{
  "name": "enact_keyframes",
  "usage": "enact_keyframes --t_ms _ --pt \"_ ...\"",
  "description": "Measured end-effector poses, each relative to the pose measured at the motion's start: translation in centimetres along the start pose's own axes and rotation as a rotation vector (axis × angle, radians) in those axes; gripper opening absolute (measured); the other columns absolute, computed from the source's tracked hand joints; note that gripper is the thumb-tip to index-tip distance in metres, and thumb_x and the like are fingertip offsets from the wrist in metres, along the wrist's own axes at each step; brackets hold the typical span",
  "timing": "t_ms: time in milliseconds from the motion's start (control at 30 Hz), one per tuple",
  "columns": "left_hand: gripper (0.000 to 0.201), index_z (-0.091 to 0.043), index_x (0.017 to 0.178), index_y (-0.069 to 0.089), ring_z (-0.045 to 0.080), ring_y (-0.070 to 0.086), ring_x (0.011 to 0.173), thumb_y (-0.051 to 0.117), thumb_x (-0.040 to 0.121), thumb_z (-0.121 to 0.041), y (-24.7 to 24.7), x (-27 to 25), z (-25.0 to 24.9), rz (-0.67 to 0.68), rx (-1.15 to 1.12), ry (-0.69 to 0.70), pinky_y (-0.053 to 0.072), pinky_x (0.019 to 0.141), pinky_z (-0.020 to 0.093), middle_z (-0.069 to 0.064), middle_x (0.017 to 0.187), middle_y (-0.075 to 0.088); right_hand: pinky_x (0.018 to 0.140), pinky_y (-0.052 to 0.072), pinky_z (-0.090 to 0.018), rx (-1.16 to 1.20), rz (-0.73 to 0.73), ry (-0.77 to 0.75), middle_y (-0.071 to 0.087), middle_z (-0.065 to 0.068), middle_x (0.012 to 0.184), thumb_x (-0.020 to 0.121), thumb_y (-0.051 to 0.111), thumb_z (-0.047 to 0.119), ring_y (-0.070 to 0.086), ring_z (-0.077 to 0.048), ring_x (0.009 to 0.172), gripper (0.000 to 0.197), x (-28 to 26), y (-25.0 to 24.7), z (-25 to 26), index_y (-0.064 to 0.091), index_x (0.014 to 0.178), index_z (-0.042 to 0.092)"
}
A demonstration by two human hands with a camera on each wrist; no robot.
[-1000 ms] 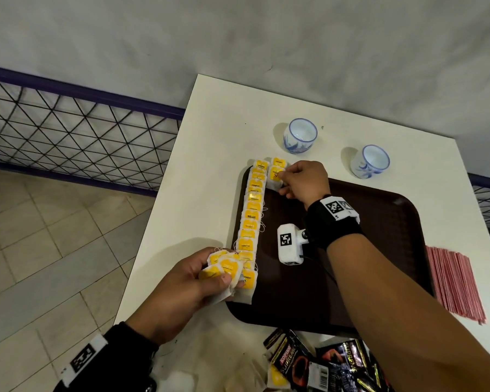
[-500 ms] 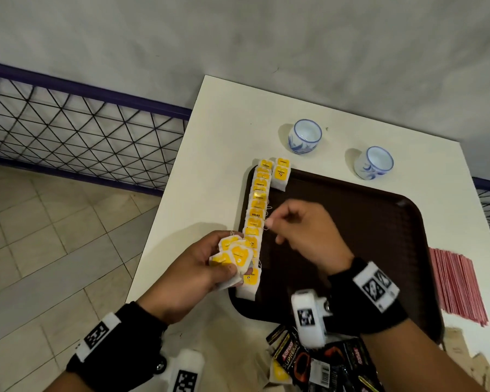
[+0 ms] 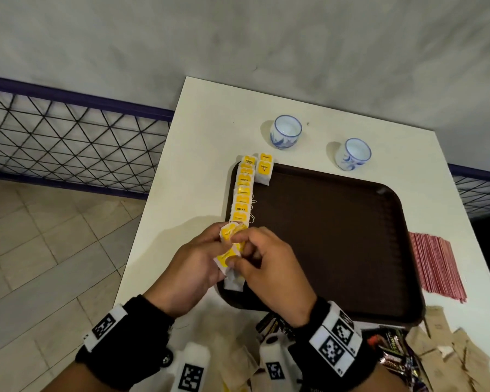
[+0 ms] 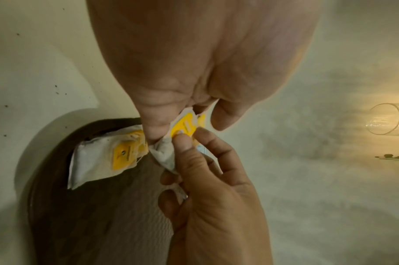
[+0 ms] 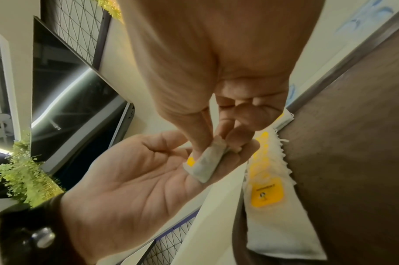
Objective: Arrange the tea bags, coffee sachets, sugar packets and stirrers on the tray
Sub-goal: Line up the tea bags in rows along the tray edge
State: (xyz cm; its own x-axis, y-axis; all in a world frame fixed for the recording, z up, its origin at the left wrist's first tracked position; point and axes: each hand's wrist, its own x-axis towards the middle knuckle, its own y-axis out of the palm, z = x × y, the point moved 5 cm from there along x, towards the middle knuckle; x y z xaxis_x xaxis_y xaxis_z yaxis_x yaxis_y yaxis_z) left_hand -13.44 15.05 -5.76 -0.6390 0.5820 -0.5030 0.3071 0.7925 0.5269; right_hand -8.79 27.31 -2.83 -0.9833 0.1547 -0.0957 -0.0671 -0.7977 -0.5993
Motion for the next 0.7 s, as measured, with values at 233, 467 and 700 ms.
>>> enact_keyframes --t_ms 233,467,700 --pt "0.037 -0.005 0.126 0.064 0.022 0.068 0.089 0.046 0.1 -0.024 -0.2 -0.4 -0.4 0.021 -0.108 -0.008 0.058 0.075 0.031 0.014 0.105 0.07 0.073 0.054 -0.031 -0.001 0.06 -0.074 0.049 0.016 0.101 0.086 0.072 0.015 0.055 -0.005 0.075 0.022 -0.1 0.9 0.7 0.069 0.103 0.028" --pt "0.03 -0.004 0.113 0.068 0.024 0.072 0.094 0.049 0.095 0.01 -2.2 -0.2 -0.3 -0.134 0.048 0.062 0.06 0.077 0.035 0.014 0.104 0.075 0.073 0.054 -0.033 0.163 0.05 -0.109 0.063 0.006 0.09 0.083 0.077 0.011 0.064 -0.015 0.078 0.007 -0.4 -0.3 1.5 0.073 0.088 0.015" --pt "0.032 -0.004 0.115 0.067 0.034 0.073 0.105 0.047 0.097 0.013 -3.7 -0.6 -0.1 -0.197 0.064 0.058 0.062 0.087 0.04 0.019 0.11 0.075 0.046 0.039 -0.02 0.317 -0.121 0.251 0.067 -0.01 0.064 0.084 0.076 0.004 0.054 -0.012 0.05 0.011 4.2 -6.8 -4.3 0.069 0.078 0.009"
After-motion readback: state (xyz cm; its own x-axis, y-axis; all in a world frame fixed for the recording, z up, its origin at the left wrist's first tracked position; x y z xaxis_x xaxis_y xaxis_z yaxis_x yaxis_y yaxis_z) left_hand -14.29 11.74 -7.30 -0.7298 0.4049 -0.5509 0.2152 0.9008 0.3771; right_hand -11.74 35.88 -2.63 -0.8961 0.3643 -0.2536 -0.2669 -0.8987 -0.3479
